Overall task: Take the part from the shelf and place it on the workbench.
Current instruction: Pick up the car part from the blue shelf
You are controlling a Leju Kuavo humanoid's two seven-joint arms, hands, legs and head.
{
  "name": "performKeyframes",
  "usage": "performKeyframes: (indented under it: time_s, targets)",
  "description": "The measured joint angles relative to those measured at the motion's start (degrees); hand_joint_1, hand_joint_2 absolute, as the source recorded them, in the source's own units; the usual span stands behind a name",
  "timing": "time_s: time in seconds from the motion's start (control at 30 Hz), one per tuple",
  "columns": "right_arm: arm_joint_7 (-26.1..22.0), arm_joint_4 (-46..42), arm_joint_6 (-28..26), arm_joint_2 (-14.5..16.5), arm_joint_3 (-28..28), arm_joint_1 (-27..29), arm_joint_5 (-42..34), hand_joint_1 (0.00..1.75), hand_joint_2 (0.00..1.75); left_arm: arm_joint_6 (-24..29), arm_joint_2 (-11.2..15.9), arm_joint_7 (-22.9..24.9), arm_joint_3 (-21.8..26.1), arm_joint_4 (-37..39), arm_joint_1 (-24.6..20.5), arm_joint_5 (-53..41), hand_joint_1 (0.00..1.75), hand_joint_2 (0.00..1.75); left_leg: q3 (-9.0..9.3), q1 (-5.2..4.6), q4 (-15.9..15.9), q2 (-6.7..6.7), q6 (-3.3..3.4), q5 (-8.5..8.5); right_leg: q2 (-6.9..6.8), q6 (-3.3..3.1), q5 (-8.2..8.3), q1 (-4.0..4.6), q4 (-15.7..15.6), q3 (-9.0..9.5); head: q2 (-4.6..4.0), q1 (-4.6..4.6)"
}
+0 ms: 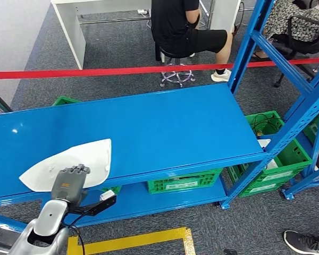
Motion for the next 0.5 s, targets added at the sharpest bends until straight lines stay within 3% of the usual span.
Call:
performKeyframes:
  time_s: [0.07, 0.5]
  targets:
    - [0.38, 0.0, -0.25, 0.01, 0.06, 0.13, -0.32, 0.0, 1.75, -0.14, 0.09, -0.12, 0.07, -0.63, 0.14, 0.26, 1.75, 1.75, -0.01, 0.0, 0.0, 0.0, -0.02, 0.06, -0.01, -0.01, 0.05, 0.0, 0.0, 0.0, 0.0, 0.0]
    - [2.9, -1.24, -2.61, 0.02, 2.62, 2.32, -2.47, 0.0, 1.75, -1.62, 2.83, -2.44, 0.32, -8.58, 3.05, 3.6, 1.75, 1.75, -0.18, 0.0, 0.01, 0.0, -0.08, 0.18, -0.03, -0.06, 0.2, 0.0, 0.0, -0.23, -0.01, 0.01]
